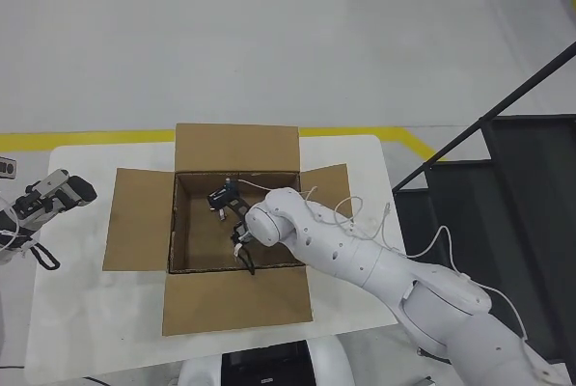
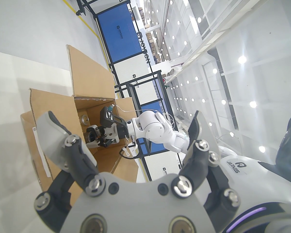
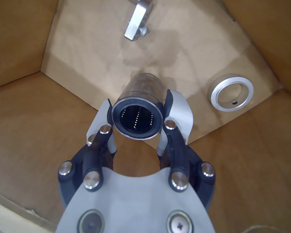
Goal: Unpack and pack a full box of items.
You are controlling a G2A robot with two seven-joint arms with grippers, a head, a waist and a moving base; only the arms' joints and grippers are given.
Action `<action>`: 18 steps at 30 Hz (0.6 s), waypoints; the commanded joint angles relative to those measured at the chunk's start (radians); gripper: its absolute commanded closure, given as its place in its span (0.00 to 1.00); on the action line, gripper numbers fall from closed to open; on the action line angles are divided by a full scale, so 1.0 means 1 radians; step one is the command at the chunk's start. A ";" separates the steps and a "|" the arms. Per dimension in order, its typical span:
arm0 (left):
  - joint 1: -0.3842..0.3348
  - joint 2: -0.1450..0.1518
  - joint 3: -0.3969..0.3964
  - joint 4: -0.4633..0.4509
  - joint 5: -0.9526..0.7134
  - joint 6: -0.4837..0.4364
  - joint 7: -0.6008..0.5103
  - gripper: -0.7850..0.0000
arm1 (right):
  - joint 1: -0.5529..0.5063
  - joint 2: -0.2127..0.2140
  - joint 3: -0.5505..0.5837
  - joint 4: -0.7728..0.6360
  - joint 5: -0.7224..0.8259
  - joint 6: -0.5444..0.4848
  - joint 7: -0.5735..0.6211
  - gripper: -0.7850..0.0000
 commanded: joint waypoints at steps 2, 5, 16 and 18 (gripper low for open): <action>0.000 0.000 0.000 0.000 0.000 0.000 0.000 0.00 | -0.017 0.016 0.039 -0.064 -0.005 0.002 0.019 1.00; 0.000 0.000 0.000 0.000 0.000 0.000 0.000 0.00 | -0.061 0.047 0.118 -0.172 0.016 -0.029 0.022 1.00; 0.000 0.000 0.000 0.000 0.000 0.000 0.000 0.00 | -0.439 0.205 0.601 -0.657 0.013 -0.255 0.021 1.00; 0.000 0.000 0.000 0.000 0.000 0.000 0.000 0.00 | -0.515 0.222 0.690 -0.707 0.041 -0.300 -0.012 1.00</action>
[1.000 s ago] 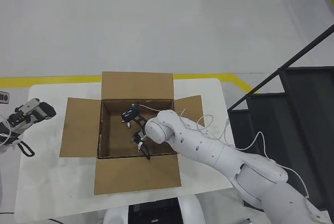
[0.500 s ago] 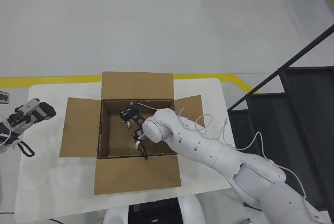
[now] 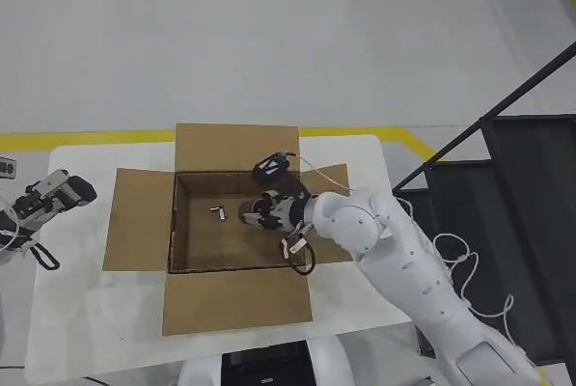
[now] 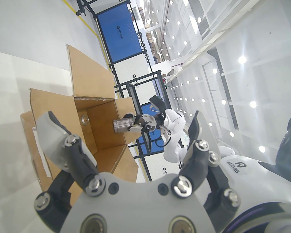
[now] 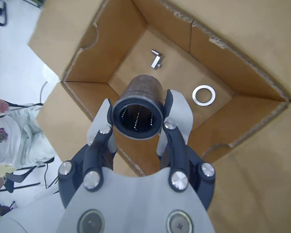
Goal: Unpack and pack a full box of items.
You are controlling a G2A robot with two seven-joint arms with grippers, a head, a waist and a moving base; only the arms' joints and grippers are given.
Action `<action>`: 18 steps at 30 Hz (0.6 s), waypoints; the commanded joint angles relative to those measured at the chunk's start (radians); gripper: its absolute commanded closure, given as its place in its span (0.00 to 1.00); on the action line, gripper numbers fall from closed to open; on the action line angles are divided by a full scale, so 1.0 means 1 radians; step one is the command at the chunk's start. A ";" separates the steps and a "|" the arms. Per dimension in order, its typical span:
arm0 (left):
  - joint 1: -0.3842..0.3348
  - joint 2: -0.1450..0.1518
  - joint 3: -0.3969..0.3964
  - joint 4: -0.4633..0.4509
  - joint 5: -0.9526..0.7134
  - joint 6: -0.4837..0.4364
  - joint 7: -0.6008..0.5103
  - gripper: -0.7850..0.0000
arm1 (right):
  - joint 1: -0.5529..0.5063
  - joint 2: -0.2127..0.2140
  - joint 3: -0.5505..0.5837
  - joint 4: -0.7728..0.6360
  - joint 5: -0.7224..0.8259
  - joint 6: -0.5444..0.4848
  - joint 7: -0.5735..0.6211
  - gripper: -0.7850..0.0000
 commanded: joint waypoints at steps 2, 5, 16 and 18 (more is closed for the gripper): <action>0.000 0.000 0.000 0.000 0.000 0.000 0.000 0.00 | -0.106 0.020 0.121 -0.067 -0.001 -0.047 -0.035 1.00; 0.000 0.000 0.000 0.000 0.000 0.000 0.000 0.00 | -0.185 0.029 0.161 -0.124 0.041 -0.120 -0.101 1.00; 0.000 0.000 0.000 0.000 0.000 0.000 0.000 0.00 | -0.220 0.031 0.161 -0.139 0.067 -0.167 -0.136 1.00; 0.000 0.000 0.000 0.000 0.000 0.000 0.000 0.00 | -0.220 0.031 0.161 -0.139 0.067 -0.167 -0.136 1.00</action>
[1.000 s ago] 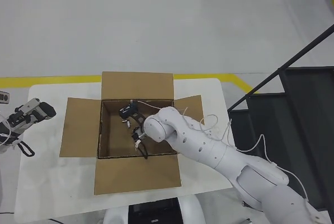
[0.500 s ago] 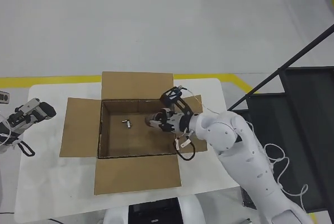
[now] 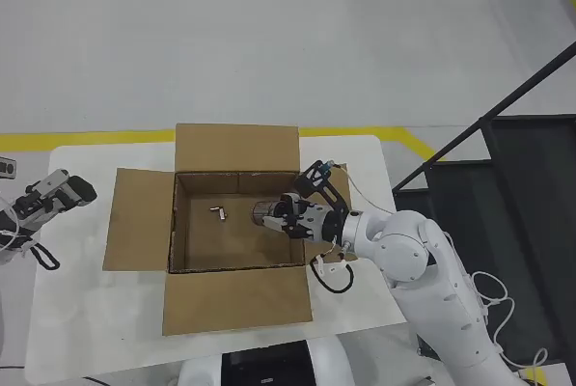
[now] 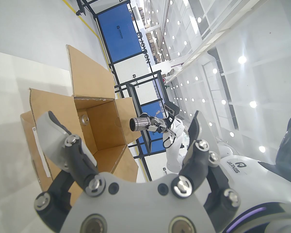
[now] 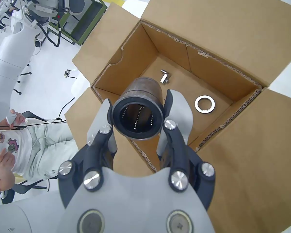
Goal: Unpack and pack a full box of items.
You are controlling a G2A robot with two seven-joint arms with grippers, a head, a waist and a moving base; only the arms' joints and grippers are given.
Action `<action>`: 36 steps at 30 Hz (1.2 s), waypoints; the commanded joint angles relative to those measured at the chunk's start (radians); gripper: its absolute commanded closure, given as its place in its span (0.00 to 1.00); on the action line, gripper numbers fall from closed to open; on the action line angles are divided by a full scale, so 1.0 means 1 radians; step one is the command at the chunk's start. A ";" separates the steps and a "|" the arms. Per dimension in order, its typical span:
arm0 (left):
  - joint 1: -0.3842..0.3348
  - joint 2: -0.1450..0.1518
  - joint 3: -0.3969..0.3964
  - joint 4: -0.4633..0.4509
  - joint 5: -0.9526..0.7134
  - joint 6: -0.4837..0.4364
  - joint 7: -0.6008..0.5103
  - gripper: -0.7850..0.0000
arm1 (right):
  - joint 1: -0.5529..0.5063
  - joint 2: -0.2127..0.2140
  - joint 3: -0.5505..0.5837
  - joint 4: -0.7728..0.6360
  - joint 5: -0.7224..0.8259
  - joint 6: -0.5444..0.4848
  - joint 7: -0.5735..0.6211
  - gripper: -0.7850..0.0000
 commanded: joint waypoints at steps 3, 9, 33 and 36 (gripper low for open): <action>0.000 0.000 0.000 0.000 0.000 0.000 0.000 0.00 | 0.000 0.000 0.000 0.000 0.000 0.000 0.000 1.00; 0.000 0.000 0.000 0.000 0.000 0.000 0.000 0.00 | 0.007 0.007 0.056 0.013 0.005 -0.001 -0.024 1.00; 0.000 0.000 0.000 0.000 0.000 0.000 0.000 0.00 | -0.099 0.076 0.534 0.162 -0.166 0.099 0.090 1.00; 0.000 0.000 0.000 0.000 0.000 0.000 0.000 0.00 | -0.085 0.077 0.497 0.221 -0.192 0.122 0.098 1.00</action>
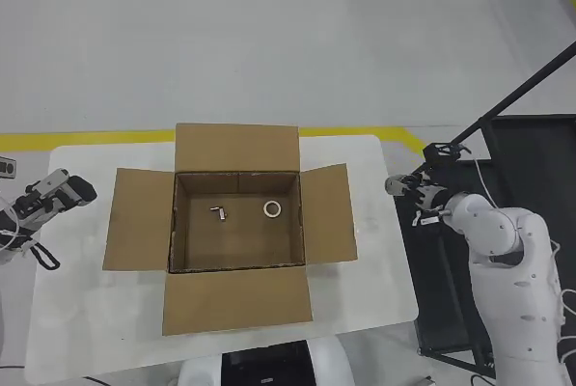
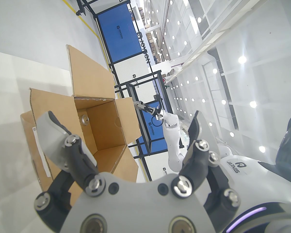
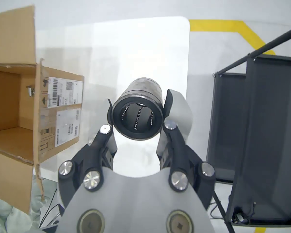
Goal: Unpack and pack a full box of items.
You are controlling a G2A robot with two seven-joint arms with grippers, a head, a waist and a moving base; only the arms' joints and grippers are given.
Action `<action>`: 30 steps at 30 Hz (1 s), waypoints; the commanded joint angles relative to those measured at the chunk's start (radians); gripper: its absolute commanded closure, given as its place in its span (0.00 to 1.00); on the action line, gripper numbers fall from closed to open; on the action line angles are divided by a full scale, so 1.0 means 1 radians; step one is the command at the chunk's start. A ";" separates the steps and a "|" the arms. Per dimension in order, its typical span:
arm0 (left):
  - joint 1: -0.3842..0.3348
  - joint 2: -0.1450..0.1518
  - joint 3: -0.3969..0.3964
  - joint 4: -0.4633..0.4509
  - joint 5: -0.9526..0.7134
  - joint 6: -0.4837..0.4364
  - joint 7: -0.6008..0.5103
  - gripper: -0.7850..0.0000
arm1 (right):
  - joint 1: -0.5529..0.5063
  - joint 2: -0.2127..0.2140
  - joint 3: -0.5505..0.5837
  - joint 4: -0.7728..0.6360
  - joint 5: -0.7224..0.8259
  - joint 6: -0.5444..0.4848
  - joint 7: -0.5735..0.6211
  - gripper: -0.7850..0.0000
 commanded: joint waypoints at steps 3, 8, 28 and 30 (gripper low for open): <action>0.000 0.000 0.000 0.000 0.000 0.000 0.000 0.00 | 0.032 0.000 -0.051 0.094 -0.032 0.043 0.006 1.00; 0.000 0.000 0.000 0.000 0.000 0.000 0.000 0.00 | 0.086 -0.002 -0.120 0.196 -0.083 0.080 -0.007 1.00; 0.000 0.000 0.000 0.000 0.000 0.000 0.000 0.00 | 0.304 -0.026 -0.325 0.533 -0.159 0.202 -0.085 1.00; 0.000 0.000 0.000 0.000 0.000 0.000 0.000 0.00 | 0.320 -0.029 -0.337 0.551 -0.157 0.208 -0.089 1.00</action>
